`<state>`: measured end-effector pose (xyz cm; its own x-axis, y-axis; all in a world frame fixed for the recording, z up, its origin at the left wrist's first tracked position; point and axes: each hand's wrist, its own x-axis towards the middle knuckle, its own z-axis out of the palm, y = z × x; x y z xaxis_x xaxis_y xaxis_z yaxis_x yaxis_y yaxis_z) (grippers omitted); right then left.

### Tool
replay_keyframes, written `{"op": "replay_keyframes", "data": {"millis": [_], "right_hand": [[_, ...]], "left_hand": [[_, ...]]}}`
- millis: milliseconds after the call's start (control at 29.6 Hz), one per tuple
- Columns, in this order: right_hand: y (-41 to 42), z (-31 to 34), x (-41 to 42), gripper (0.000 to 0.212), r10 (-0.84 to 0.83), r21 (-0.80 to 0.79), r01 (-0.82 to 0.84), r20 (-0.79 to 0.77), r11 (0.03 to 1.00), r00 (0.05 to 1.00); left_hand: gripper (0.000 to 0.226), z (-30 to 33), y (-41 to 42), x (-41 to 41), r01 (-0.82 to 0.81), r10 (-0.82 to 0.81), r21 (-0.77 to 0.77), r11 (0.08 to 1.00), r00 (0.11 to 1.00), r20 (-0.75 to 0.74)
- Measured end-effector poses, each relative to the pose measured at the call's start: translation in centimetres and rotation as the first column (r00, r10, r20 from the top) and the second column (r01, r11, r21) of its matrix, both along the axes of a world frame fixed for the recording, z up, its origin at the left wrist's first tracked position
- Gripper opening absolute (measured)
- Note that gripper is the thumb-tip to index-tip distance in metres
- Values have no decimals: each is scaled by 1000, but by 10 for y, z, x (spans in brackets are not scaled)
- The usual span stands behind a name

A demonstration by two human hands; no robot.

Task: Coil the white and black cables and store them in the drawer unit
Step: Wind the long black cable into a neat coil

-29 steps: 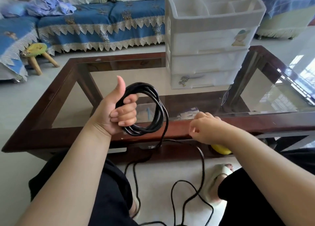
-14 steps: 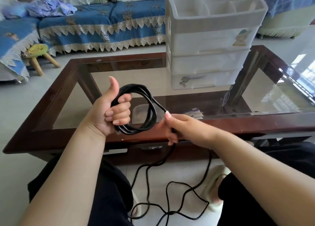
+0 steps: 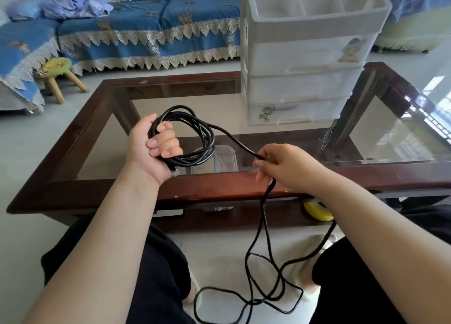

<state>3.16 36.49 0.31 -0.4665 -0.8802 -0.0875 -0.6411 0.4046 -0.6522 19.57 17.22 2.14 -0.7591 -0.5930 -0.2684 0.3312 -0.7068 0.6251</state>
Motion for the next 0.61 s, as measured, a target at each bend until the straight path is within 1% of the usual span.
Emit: {"op": "replay_keyframes", "data": {"millis": [68,169,236,304,371,405,473,540,608], "right_hand": [[-2,-5,-3,15,-59,22,59,-26,998,998],[-9,-16,-4,21,-67,154,72,-40,985,997],[-16,-24,6,25,-45,229,37,33,973,998],[-21,-27,18,27,-26,251,-11,147,968,989],[-24,-23,25,29,-39,209,-23,291,978,956],[-24,-20,26,29,-54,179,-17,383,984,922],[-25,-14,26,29,-69,106,11,560,994,825],[-28,-14,29,32,-47,28,37,651,999,758],[-31,-18,32,34,0,-33,29,657,999,754]], "left_hand": [[42,1,5,-2,13,-13,9,1000,1000,-11],[43,0,16,-9,33,-34,-26,999,999,-10],[45,0,26,-16,35,-34,-83,996,999,10],[46,0,35,-23,28,-20,-160,987,999,46],[48,0,41,-27,6,11,-243,970,998,67],[49,0,43,-29,-11,31,-274,962,997,67],[50,0,47,-32,-51,74,-317,947,995,62],[50,-1,51,-35,-106,129,-341,934,991,44],[49,0,51,-36,-192,206,-312,930,979,10]]}}
